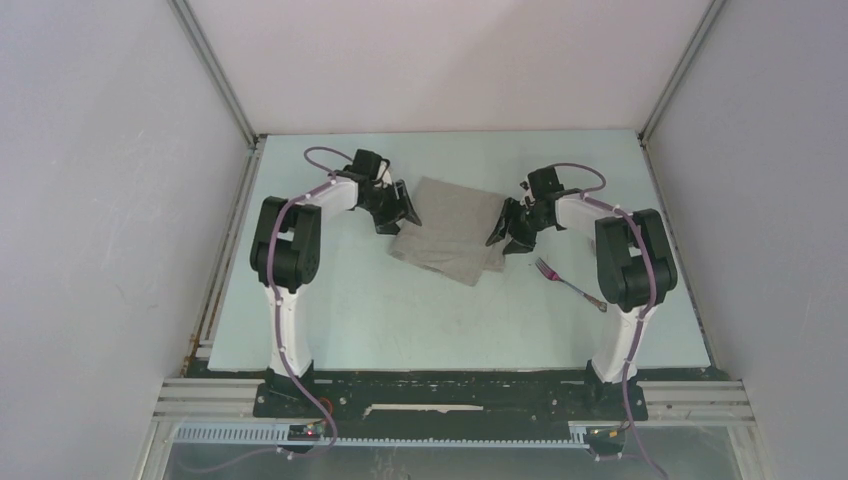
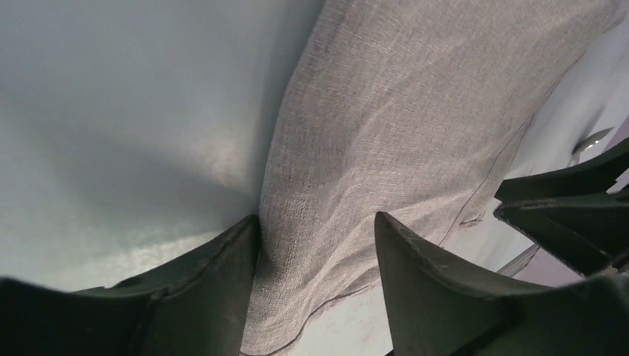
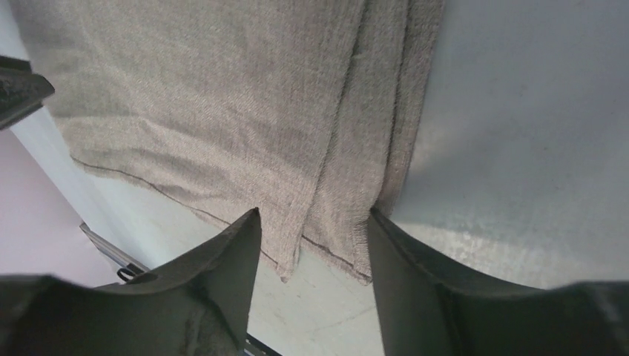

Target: Fold the napkin into a case and place the utensils inside

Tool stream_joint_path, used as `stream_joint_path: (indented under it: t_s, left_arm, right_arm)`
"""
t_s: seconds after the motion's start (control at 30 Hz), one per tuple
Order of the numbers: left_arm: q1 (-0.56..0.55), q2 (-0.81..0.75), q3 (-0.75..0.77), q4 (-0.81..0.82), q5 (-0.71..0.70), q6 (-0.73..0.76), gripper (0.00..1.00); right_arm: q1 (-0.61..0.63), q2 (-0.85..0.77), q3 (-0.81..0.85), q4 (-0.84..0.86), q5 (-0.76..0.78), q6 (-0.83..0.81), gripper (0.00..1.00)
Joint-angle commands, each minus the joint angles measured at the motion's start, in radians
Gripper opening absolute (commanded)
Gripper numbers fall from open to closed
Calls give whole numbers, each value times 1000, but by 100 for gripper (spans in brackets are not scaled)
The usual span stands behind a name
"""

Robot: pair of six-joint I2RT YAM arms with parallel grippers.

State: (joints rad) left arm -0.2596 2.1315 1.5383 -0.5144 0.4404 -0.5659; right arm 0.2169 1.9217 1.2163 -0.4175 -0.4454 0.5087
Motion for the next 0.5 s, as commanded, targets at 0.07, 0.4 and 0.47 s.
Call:
stream_joint_path:
  t_s: [0.07,0.4,0.47]
  left_arm:
    - [-20,-28,-116,77,-22,-64,56]
    - [-30,-290,-604,337,-16,-217,35]
    - [-43,-379,-702,385,-15,-246,35]
  right_arm:
    - [23,53,64,-58,26,-76,47]
    - [156,-15,19,-150,93,-149,27]
    - [184,-52,-21,-165,117,-156,28]
